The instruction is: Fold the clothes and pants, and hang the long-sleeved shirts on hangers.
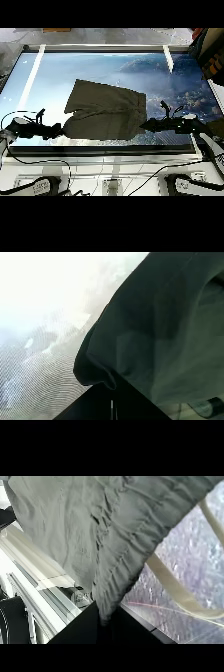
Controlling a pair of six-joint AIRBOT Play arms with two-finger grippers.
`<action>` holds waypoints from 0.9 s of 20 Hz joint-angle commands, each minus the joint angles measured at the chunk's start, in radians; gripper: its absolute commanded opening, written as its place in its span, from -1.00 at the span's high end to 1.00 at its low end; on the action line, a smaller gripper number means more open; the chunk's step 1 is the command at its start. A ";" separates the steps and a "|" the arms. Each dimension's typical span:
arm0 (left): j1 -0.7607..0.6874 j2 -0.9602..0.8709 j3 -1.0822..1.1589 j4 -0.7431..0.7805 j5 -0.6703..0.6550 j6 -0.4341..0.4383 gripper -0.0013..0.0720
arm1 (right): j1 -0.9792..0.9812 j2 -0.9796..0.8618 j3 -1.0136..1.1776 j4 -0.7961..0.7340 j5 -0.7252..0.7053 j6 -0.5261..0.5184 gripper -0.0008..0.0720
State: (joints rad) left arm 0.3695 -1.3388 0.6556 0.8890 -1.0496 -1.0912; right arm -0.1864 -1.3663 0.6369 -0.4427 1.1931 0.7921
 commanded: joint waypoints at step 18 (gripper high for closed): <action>0.069 0.945 0.552 -0.328 0.314 0.247 0.96 | 0.000 0.773 0.613 0.055 -0.047 0.463 0.91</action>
State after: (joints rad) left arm 0.4267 -0.5579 1.1820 0.5259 -0.9665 -0.8448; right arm -0.1864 -0.6987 1.1538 -0.3977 1.2362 1.1297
